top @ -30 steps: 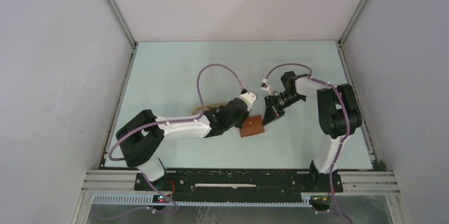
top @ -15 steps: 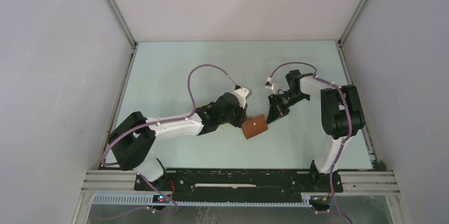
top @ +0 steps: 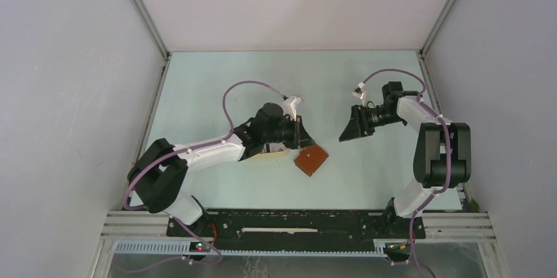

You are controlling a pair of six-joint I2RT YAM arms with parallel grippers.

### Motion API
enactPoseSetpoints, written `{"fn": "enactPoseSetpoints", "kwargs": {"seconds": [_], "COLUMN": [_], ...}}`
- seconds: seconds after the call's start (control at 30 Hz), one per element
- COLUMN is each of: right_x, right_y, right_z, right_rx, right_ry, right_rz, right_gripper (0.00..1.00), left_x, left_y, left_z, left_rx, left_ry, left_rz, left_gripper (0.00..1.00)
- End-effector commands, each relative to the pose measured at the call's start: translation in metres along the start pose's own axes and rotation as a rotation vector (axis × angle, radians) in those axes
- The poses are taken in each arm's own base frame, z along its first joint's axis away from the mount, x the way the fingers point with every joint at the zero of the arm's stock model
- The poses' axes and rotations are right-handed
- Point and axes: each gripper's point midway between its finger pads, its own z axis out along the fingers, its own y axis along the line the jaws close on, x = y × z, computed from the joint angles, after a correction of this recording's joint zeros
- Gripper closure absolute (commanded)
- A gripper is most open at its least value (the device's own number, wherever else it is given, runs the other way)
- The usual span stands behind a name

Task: Put the credit cards into the card holder
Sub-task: Open the card holder at the center of the board.

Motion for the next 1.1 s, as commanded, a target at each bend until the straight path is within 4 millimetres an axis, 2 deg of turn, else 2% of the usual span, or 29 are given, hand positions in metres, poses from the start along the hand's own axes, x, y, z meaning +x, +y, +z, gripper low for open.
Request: {"fn": "enactPoseSetpoints", "kwargs": {"seconds": [0.0,0.17,0.27,0.33,0.4,0.47,0.53,0.7,0.87,1.07], "right_x": [0.010,0.020,0.019,0.019,0.019,0.018,0.017,0.018,0.018,0.018], "right_y": [0.033,0.022,0.024,0.024,0.023,0.019,0.017,0.011,0.009,0.007], "right_z": [0.014,0.031,0.035,0.038,0.039,0.038,0.037,0.036,0.035,0.036], "right_rx": [-0.138,-0.088,-0.078,-0.072,-0.066,-0.062,-0.063,-0.061,-0.056,-0.063], "right_ry": [0.021,0.091,0.097,0.105,0.106,0.103,0.098,0.093,0.094,0.097], "right_rz": [0.067,0.075,0.047,0.037,0.037,0.043,0.057,0.079,0.080,0.088], "right_gripper": [0.31,0.29,0.29,0.29,0.29,0.29,0.30,0.30,0.30,0.30], "left_x": [-0.008,-0.004,0.003,0.009,0.013,0.018,0.021,0.022,0.019,0.023], "left_y": [-0.022,-0.015,0.015,0.033,0.044,0.051,0.053,0.058,0.080,0.086], "left_z": [0.001,0.003,0.002,-0.002,-0.005,-0.005,0.000,0.018,0.014,0.020], "left_rx": [0.103,0.092,-0.057,-0.151,-0.205,-0.255,-0.292,-0.389,-0.542,-0.552], "left_ry": [-0.016,-0.017,0.003,0.027,0.043,0.064,0.090,0.164,0.180,0.198], "left_rz": [-0.052,-0.075,-0.056,-0.029,0.008,0.041,0.073,0.166,0.216,0.219], "left_gripper": [1.00,1.00,0.98,0.82,0.66,0.56,0.50,0.45,0.45,0.47]}}
